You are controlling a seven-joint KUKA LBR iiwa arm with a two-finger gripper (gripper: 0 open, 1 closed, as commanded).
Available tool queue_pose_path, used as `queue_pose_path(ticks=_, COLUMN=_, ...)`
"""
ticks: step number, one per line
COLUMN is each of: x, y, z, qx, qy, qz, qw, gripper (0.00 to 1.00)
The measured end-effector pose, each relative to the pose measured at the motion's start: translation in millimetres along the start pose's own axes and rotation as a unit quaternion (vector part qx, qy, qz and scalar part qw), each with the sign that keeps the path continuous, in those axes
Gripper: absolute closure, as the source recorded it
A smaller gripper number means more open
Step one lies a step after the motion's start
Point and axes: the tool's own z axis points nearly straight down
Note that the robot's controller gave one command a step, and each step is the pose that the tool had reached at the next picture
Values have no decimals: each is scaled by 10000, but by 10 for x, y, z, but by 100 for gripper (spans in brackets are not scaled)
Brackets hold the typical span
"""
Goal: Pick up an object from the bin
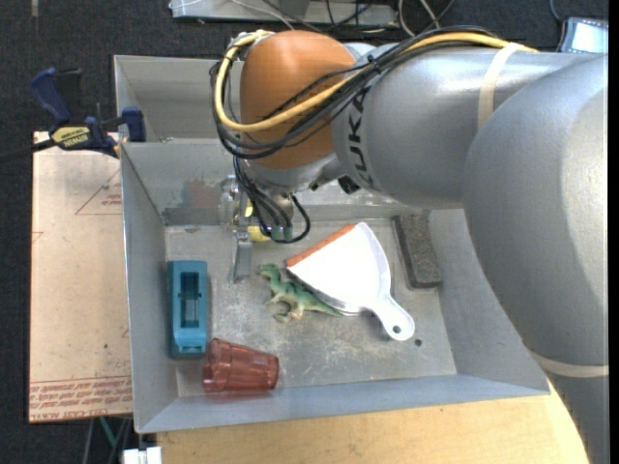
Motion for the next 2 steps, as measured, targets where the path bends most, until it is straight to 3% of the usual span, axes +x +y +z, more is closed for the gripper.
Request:
queue_pose_path(ticks=1, x=-18, y=-15, z=-54, qx=-7, qy=-39, qz=17, qw=10000, gripper=0)
queue_pose_path(ticks=2, x=6, y=-1226, z=845, qx=-7, qy=-41, qz=-829, qw=9965, gripper=0)
